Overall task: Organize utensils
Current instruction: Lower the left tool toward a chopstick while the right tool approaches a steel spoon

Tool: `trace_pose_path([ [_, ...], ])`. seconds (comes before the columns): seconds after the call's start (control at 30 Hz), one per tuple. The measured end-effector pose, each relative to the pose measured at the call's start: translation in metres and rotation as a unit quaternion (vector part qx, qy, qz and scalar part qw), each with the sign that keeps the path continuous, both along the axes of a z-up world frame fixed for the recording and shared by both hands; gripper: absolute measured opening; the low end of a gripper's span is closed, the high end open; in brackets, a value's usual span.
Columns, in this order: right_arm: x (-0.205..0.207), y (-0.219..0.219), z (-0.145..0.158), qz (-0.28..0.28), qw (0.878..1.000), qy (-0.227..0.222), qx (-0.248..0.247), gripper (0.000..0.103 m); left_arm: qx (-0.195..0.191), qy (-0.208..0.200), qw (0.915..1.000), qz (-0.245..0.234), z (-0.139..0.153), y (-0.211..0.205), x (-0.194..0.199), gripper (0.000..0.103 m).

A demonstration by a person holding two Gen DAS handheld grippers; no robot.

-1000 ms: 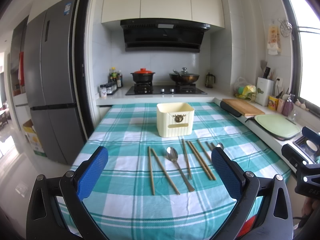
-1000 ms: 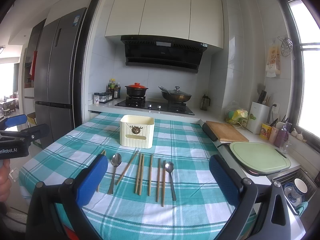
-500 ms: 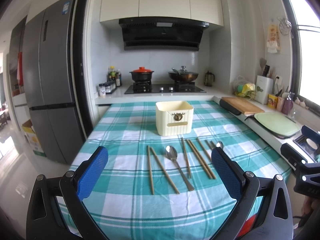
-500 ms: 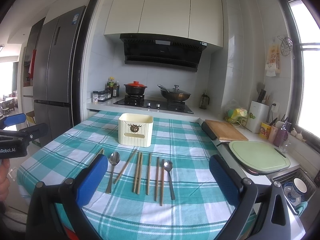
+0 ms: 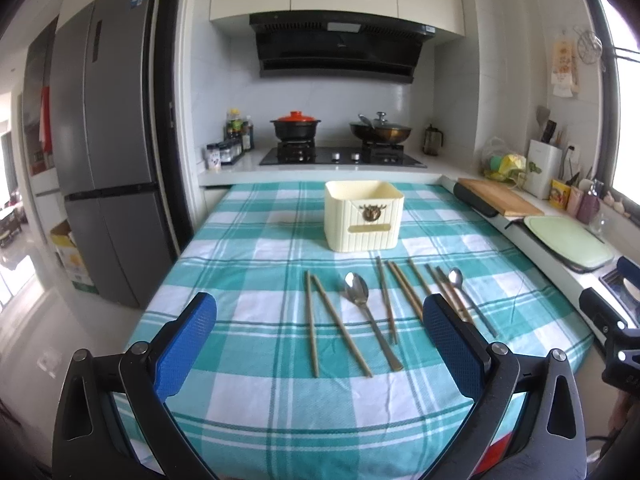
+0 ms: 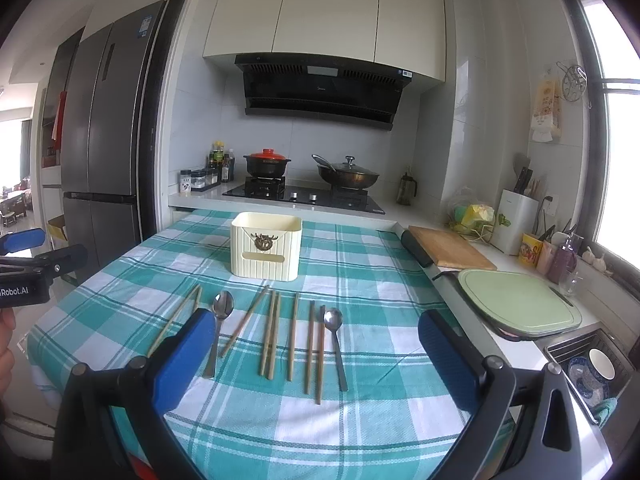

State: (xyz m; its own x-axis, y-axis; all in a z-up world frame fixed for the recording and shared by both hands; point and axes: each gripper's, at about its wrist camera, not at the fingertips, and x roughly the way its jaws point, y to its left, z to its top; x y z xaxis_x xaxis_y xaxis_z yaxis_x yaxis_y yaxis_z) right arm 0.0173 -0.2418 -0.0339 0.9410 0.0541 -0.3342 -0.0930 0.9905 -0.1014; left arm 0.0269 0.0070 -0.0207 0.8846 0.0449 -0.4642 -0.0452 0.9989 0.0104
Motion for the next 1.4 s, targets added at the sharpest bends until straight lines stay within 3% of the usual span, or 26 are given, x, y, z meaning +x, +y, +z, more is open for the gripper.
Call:
trace_pose_path([
  [0.47,0.046,-0.031,-0.030,-0.044,0.998,0.052,0.002,0.103,-0.045,0.095,0.9944,0.005,-0.047,0.019,0.057,0.103],
  [0.73,0.089,-0.065,-0.073,-0.072,0.988,0.131,0.029,0.103,-0.019,0.140,0.9892,0.040,-0.076,0.041,0.112,0.103],
  [0.93,0.107,-0.076,-0.090,-0.067,0.985,0.156,0.043,0.103,-0.010,0.171,0.9837,0.055,-0.101,0.052,0.154,0.103],
  [1.27,0.169,-0.071,-0.116,-0.017,0.980,0.193,0.036,0.102,0.007,0.212,0.9769,0.026,-0.135,0.035,0.213,0.102],
  [1.4,0.211,-0.062,-0.135,0.005,0.976,0.218,0.026,0.086,0.016,0.234,0.9717,0.026,-0.153,0.032,0.229,0.102],
])
